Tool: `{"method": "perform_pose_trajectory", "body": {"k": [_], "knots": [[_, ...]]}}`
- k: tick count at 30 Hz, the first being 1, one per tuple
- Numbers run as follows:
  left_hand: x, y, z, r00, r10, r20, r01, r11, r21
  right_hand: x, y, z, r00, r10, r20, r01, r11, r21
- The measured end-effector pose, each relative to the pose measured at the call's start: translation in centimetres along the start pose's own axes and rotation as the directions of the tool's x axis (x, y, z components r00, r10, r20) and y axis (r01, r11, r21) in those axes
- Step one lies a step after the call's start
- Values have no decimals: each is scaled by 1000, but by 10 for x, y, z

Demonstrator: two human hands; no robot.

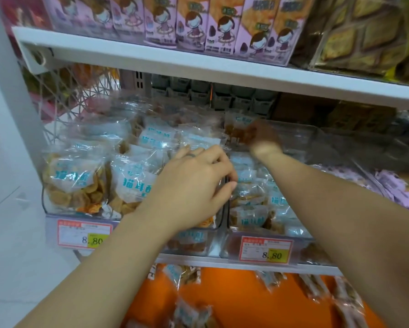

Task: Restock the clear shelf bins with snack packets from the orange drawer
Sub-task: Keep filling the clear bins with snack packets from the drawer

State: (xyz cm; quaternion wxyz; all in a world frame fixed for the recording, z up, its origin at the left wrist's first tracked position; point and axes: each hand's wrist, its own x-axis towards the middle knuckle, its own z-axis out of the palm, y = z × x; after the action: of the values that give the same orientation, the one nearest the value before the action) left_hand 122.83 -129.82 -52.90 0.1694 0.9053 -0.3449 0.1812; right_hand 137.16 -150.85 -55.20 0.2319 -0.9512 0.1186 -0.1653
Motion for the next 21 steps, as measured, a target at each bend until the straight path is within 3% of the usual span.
{"method": "perform_pose_trajectory", "body": {"k": [5, 9, 14, 17, 21], "knots": [[-2, 0, 2, 999, 34, -37, -33, 999, 34, -35, 1, -23, 994, -110, -4, 110, 994, 24], [-10, 9, 5, 975, 123, -185, -84, 975, 206, -92, 2, -63, 977, -210, -21, 211, 976, 53], [-39, 44, 11, 886, 252, -389, -186, 962, 201, -196, 18, -97, 839, -521, -155, 539, 834, 114], [-72, 70, 34, 893, 287, -347, -265, 958, 110, -254, 44, -92, 776, -619, -120, 630, 760, 157], [-125, 84, 85, 952, 298, -72, -304, 947, -107, -305, 90, -59, 753, -621, 218, 586, 783, 208]]}}
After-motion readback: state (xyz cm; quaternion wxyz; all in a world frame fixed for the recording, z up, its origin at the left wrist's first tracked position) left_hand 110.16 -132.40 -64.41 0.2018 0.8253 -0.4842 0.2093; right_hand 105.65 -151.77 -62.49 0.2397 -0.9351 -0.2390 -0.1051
